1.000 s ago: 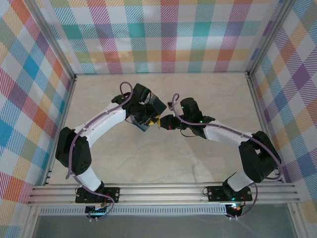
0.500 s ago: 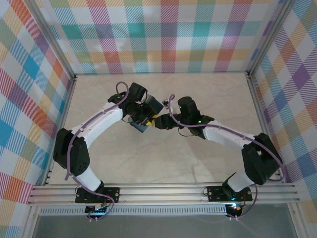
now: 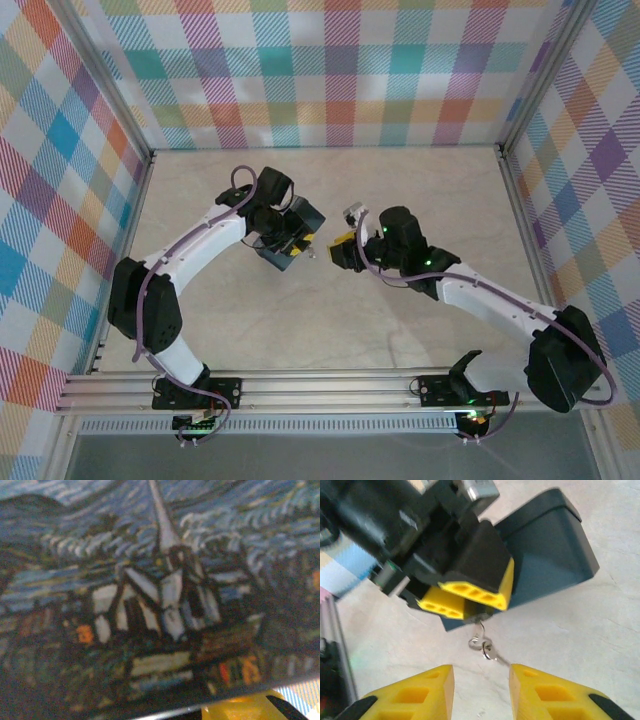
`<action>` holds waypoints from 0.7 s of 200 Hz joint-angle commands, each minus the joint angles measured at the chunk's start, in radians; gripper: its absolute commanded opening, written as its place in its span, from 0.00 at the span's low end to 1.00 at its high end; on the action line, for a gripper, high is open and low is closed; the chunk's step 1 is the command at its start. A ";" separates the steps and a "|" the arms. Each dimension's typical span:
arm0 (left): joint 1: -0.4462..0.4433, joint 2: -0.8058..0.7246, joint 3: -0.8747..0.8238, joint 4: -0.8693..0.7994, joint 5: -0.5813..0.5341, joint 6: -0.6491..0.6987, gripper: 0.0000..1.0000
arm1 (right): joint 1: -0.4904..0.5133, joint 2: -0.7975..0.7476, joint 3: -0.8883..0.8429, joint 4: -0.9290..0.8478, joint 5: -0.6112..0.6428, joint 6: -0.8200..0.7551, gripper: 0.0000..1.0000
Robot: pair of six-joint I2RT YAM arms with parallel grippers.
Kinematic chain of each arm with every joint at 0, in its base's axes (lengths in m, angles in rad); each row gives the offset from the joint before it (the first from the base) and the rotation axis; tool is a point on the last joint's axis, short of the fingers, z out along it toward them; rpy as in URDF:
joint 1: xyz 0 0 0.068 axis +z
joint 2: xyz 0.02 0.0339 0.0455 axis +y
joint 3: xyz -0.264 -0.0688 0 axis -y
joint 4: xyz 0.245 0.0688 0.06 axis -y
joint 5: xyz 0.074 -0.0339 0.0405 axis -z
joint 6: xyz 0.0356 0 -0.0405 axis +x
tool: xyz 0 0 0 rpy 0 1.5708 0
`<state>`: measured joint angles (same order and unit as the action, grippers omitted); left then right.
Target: Unlock a padlock with a key
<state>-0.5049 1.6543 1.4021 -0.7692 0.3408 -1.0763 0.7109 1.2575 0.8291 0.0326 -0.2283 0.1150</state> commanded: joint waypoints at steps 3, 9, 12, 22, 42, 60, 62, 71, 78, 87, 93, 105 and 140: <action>0.008 0.002 0.054 -0.017 0.035 0.025 0.07 | 0.084 0.011 -0.055 0.113 0.163 -0.289 0.40; 0.007 0.001 0.055 -0.021 0.037 0.023 0.07 | 0.101 0.014 -0.069 0.163 0.186 -0.344 0.40; 0.007 0.001 0.057 -0.024 0.038 0.022 0.07 | 0.109 0.014 -0.075 0.181 0.195 -0.368 0.40; 0.007 0.000 0.060 -0.031 0.038 0.021 0.07 | 0.131 0.019 -0.084 0.238 0.215 -0.426 0.40; 0.006 -0.001 0.064 -0.035 0.040 0.016 0.07 | 0.165 0.047 -0.079 0.301 0.244 -0.523 0.39; 0.006 -0.001 0.070 -0.032 0.043 0.011 0.08 | 0.188 0.087 -0.068 0.334 0.288 -0.596 0.36; 0.006 -0.001 0.072 -0.032 0.043 0.011 0.08 | 0.190 0.091 -0.068 0.340 0.295 -0.602 0.36; 0.006 0.001 0.072 -0.031 0.043 0.013 0.08 | 0.200 0.111 -0.070 0.367 0.322 -0.633 0.34; 0.006 0.001 0.074 -0.031 0.044 0.012 0.08 | 0.204 0.124 -0.071 0.381 0.330 -0.652 0.33; 0.006 0.001 0.075 -0.031 0.043 0.010 0.08 | 0.208 0.140 -0.071 0.397 0.344 -0.672 0.33; 0.006 0.001 0.077 -0.030 0.046 0.010 0.08 | 0.210 0.148 -0.073 0.402 0.346 -0.685 0.32; 0.006 0.001 0.076 -0.029 0.048 0.007 0.08 | 0.212 0.166 -0.077 0.418 0.358 -0.701 0.32; 0.006 -0.001 0.076 -0.022 0.054 0.006 0.08 | 0.218 0.196 -0.094 0.494 0.409 -0.729 0.29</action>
<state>-0.5049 1.6615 1.4372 -0.8097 0.3595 -1.0775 0.9222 1.4372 0.7479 0.4221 0.1238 -0.5522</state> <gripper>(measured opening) 0.317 0.295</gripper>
